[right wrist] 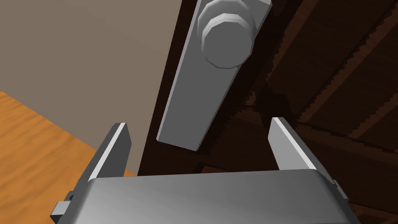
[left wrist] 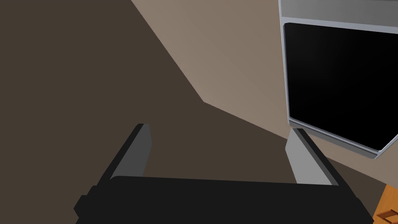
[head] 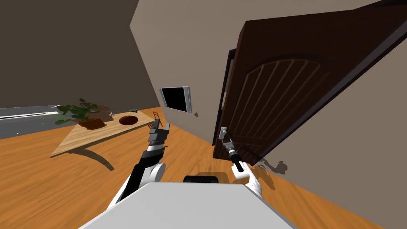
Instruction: Pull the door open
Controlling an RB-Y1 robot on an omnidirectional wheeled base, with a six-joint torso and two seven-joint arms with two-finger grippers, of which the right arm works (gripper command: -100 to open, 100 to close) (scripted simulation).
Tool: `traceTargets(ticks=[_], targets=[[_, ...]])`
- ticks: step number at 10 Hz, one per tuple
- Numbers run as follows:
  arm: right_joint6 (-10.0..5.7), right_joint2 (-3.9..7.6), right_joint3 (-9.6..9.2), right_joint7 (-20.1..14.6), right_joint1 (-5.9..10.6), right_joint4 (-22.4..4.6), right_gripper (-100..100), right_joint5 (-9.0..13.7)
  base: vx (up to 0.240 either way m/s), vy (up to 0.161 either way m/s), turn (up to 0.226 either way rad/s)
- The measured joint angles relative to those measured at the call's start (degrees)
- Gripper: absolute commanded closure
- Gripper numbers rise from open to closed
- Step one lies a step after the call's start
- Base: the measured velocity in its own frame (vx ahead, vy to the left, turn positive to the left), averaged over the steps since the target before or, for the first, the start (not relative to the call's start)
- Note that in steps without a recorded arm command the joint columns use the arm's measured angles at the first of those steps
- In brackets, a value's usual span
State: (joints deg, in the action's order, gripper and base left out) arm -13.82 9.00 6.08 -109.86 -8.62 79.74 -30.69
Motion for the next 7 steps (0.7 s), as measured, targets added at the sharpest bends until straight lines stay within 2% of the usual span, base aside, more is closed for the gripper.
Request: traceTargets(ticks=[3,7], targets=[[-1.92,-1.68,0.79,-4.3,-0.8,1.1,-100,0.9,-0.013,0.005,-0.067],[-3.98,-3.37,1.67,-9.6,-1.55,2.4,-100,2.0,-0.011,0.004,-0.066]])
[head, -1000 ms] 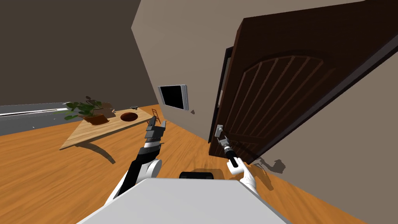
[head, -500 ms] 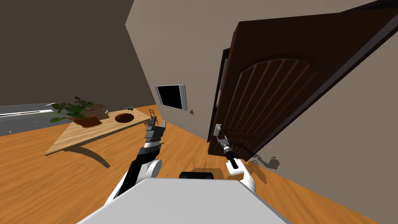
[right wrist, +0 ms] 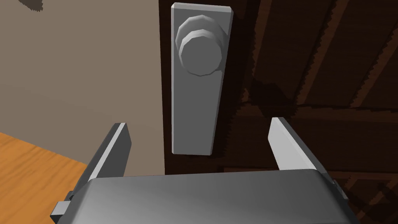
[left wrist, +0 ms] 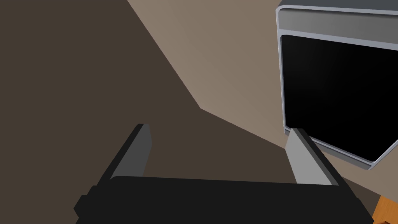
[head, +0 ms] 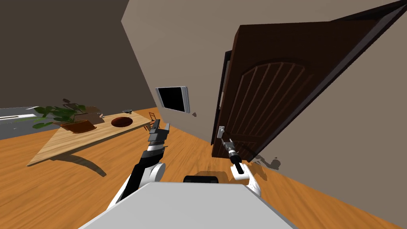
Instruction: Pull the door open
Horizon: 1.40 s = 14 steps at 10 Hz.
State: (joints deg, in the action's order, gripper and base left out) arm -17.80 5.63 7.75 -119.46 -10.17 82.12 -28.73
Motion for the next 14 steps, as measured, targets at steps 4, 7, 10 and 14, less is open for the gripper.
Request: traceTargets(ticks=[4,7,10,14], targets=[[-1.23,0.17,1.33,-2.5,-0.11,-0.2,-100,1.1,0.09,0.039,0.075],[-2.17,2.71,3.8,-3.5,0.45,-2.2,-100,2.9,0.228,0.037,0.143],[-2.06,4.49,5.55,-4.1,1.56,-3.6,100,4.1,0.099,0.001,0.033],[-1.8,4.54,5.59,-4.1,1.47,-3.6,100,4.0,-0.023,-0.004,0.002]])
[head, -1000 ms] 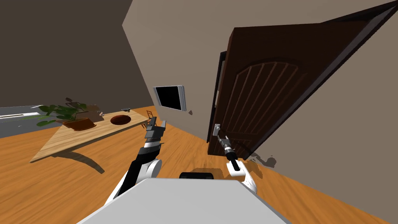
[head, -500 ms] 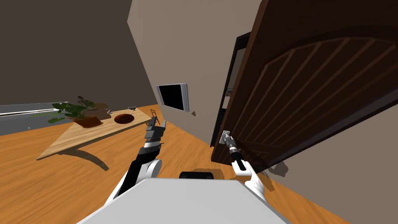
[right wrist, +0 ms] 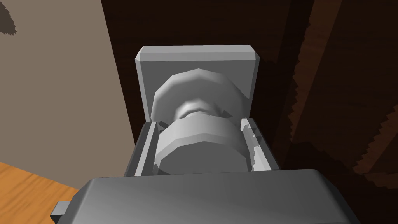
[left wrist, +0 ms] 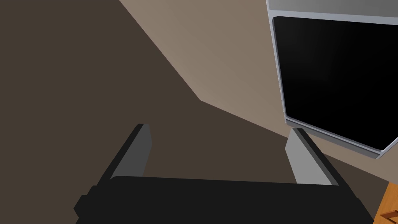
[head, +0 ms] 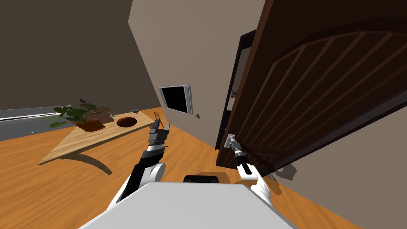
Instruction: Pull the door open
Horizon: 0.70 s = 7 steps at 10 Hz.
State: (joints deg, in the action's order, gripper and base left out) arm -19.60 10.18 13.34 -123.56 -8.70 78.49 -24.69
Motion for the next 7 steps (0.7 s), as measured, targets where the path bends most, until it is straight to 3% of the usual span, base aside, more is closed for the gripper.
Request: traceTargets(ticks=[2,7], targets=[[0.03,-0.02,-0.01,0.0,-0.08,-0.1,100,0.0,-0.079,-0.024,0.063],[-3.8,3.17,-1.43,-5.0,-2.66,0.3,100,-1.2,-0.228,-0.075,0.126]])
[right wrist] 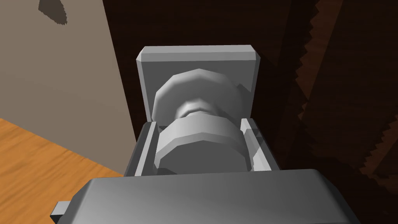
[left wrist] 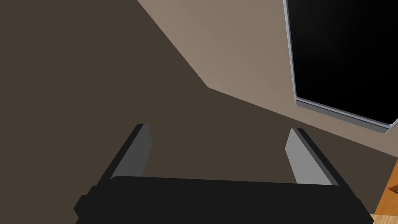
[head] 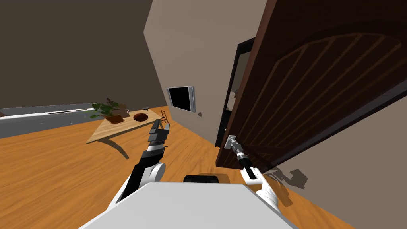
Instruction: Pull the door open
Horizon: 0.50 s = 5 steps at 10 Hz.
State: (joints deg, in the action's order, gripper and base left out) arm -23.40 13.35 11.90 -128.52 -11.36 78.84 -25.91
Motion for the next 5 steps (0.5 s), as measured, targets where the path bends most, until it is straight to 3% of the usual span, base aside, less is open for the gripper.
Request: traceTargets(ticks=[3,5], targets=[[-2.18,1.65,-1.01,-2.9,-1.56,0.3,100,-0.8,-0.201,-0.078,0.104],[-3.27,2.22,-1.25,-3.9,-1.89,-0.1,100,-1.0,-0.122,-0.043,0.067]])
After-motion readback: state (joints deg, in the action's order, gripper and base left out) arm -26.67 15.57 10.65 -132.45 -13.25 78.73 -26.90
